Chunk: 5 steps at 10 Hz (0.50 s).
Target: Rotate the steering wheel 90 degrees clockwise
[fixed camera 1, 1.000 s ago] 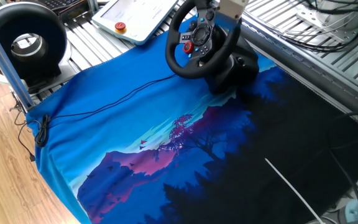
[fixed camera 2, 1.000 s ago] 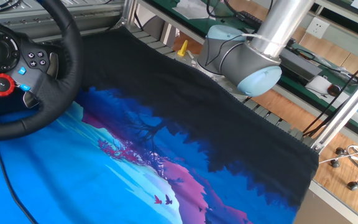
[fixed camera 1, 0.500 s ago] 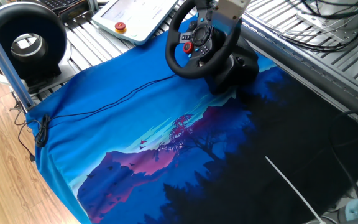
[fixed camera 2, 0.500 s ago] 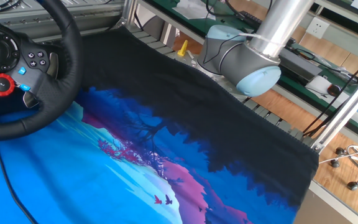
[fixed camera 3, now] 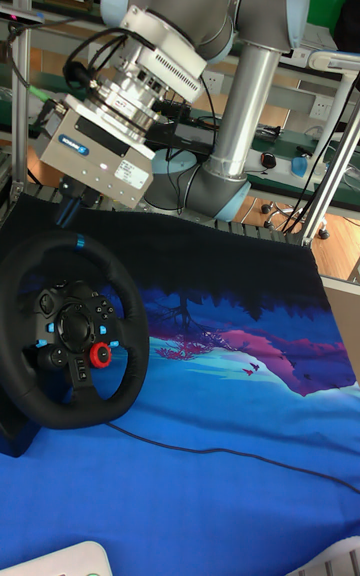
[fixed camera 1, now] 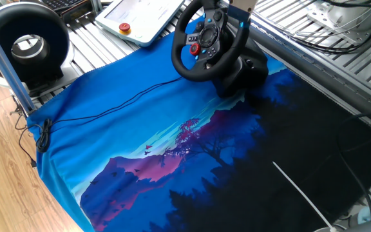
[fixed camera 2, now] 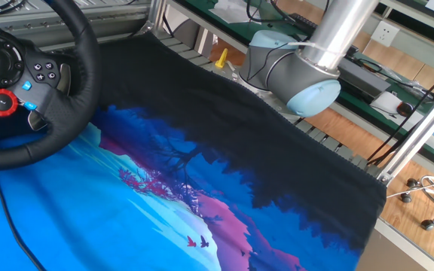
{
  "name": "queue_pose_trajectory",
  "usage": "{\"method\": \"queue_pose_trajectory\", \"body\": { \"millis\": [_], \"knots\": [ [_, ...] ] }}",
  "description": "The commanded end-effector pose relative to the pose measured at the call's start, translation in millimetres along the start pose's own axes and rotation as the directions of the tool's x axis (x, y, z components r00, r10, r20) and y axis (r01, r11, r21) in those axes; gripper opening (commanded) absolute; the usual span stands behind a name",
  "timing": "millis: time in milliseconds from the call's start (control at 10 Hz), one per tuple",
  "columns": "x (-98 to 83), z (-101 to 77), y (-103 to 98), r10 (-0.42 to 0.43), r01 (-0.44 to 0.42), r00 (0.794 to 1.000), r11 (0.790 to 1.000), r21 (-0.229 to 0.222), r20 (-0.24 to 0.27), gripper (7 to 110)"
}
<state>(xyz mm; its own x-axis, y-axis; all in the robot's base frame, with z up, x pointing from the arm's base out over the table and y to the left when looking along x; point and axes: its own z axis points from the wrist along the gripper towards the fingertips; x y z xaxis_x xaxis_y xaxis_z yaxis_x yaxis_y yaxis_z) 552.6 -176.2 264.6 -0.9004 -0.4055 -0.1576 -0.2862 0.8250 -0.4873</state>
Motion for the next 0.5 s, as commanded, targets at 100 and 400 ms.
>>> {"method": "queue_pose_trajectory", "body": {
  "millis": [100, 400],
  "knots": [
    [-13.6, 13.4, -7.7, -0.007, 0.006, 1.000, 0.999, 0.032, 0.029, 7],
    [-19.7, 20.2, 8.3, 0.029, -0.028, 0.999, 0.999, -0.023, 0.043, 7]
  ]
}}
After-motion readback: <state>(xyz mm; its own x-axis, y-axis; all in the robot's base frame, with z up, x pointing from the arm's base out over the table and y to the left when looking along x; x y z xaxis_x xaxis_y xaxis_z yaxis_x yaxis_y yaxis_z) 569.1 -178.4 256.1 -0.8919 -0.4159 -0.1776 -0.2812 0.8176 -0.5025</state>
